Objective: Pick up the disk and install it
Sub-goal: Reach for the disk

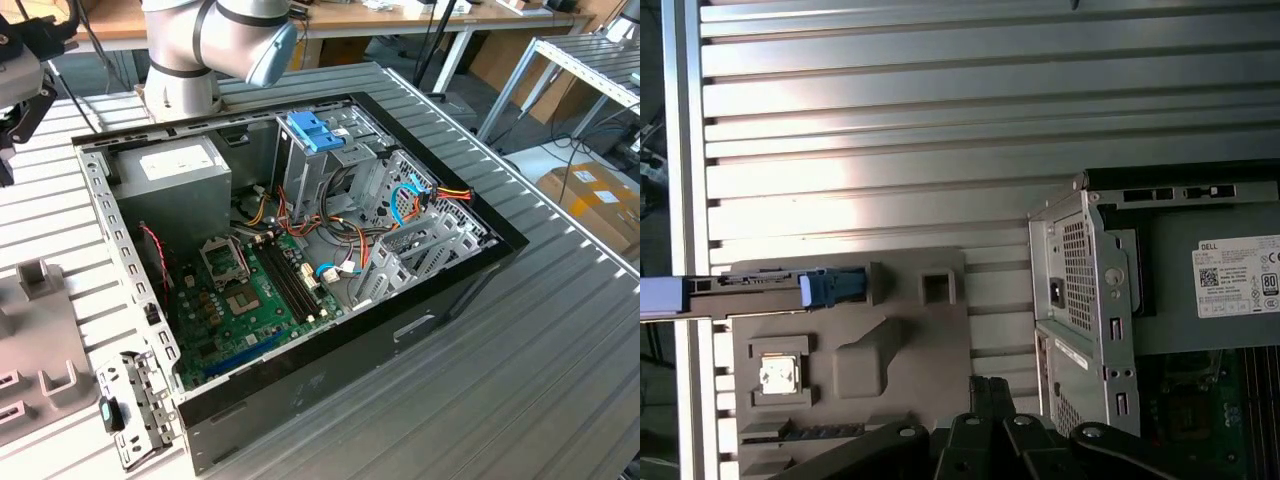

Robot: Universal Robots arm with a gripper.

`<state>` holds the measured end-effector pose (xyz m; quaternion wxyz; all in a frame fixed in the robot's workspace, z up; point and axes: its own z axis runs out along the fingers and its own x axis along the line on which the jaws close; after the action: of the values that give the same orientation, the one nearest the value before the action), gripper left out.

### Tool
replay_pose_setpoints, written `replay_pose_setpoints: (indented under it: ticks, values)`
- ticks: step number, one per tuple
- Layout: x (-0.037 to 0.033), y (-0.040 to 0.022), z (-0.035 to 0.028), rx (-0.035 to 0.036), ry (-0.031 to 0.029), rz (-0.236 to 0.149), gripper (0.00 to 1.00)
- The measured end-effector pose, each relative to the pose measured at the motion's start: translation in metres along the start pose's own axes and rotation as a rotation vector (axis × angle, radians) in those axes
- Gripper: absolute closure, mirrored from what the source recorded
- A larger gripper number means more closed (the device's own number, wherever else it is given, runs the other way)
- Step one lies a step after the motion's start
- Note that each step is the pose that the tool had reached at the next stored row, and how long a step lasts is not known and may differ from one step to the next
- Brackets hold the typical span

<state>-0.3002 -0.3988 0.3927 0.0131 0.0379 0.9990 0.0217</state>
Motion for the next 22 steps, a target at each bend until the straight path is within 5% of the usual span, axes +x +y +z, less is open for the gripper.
replay_pose_setpoints:
  ticks: [17,22]
  values:
    - [0.0218,-0.0017,-0.0004,0.0000,0.0000,0.000,0.89]
    - [0.0333,-0.0025,-0.0006,0.0000,0.0000,0.000,0.89]
